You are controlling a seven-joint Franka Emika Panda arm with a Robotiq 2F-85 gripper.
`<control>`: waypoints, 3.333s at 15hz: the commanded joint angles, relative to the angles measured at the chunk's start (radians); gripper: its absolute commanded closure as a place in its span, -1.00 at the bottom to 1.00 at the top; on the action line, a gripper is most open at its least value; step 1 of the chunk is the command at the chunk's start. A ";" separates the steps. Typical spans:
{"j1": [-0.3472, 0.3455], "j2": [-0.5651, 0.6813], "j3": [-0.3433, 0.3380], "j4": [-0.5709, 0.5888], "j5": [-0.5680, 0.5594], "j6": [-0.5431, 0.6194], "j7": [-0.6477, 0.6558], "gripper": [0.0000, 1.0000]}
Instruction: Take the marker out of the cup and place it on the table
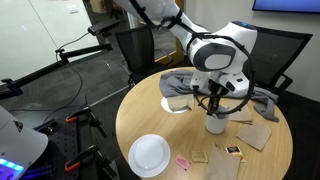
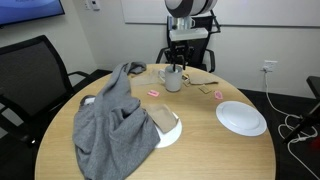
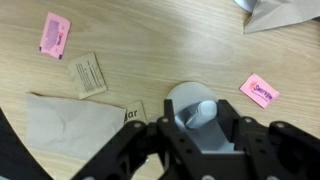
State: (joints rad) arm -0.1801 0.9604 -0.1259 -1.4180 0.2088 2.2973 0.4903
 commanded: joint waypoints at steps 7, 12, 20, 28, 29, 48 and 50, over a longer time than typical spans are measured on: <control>-0.008 0.038 -0.001 0.080 0.023 -0.056 -0.010 0.90; 0.014 -0.094 -0.017 -0.041 0.008 -0.065 -0.009 0.90; 0.053 -0.415 -0.037 -0.303 -0.049 -0.083 -0.078 0.90; 0.138 -0.751 -0.055 -0.691 -0.231 0.017 -0.040 0.90; 0.142 -0.784 -0.050 -0.737 -0.243 0.037 -0.034 0.90; 0.213 -0.719 -0.053 -0.741 -0.466 0.188 0.203 0.90; 0.226 -0.727 -0.052 -0.757 -0.493 0.200 0.242 0.90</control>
State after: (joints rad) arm 0.0202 0.2564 -0.1662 -2.1389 -0.2365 2.4634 0.6653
